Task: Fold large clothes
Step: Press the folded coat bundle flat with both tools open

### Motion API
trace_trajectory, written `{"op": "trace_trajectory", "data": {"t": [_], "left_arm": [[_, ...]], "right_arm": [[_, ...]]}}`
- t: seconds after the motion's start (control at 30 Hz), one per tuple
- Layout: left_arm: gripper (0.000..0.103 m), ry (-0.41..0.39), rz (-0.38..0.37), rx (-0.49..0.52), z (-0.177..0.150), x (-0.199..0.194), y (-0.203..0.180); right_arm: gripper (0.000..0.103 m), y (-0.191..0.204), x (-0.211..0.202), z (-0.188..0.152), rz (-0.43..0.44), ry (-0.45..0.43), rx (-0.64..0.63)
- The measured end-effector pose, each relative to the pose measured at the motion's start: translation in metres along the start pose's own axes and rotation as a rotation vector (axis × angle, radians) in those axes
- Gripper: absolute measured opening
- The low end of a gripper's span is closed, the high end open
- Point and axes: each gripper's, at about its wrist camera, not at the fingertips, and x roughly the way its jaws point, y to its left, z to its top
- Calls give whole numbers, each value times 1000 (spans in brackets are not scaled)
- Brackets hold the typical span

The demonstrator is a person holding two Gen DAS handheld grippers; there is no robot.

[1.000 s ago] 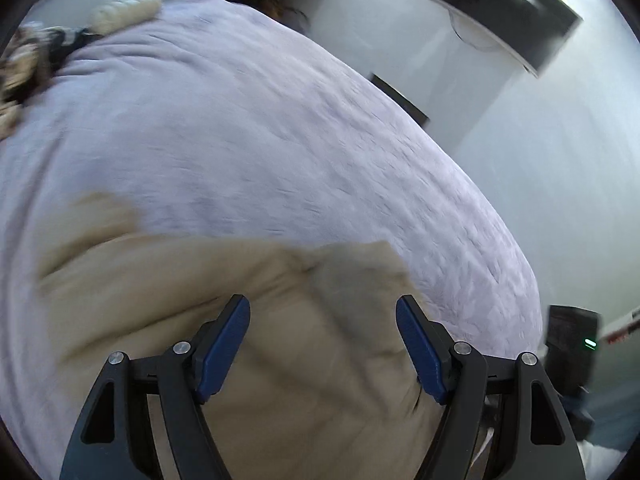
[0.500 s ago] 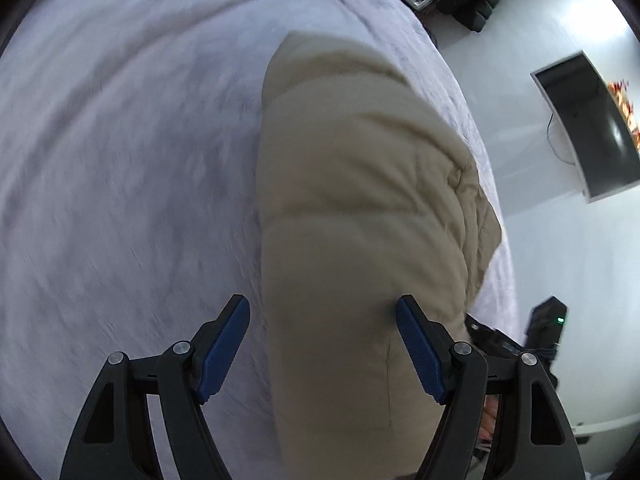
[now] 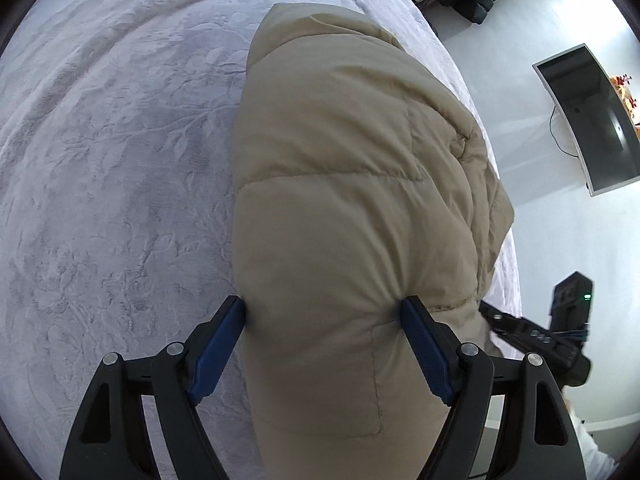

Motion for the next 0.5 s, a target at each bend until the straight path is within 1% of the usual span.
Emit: {"op": "trace_trajectory", "data": {"t": [0.1,0.23,0.4,0.43,0.47,0.5], "left_arm": [[81,-6,12,4,-2,0,-3],[81,-10,34,15,-3,-1,-9],[81,-11,55,12,-2,-1,-16],[81,-10,59,11,-2,0,-17],[81,-9,61,11,-1,-3,-13],[81,-9,64,12,-1,-3,-15]], "right_arm": [[32,6,-13,3,-7,-4,-29],[43,17,-24,8,-27,-14,-74],[58,26,-32,14,-28,-25,-106],[66,27,-31,14,-33,-26,-110],[78,27,-32,15,-46,-34,-121],[84,28,-33,16,-52,-43,-134]]}}
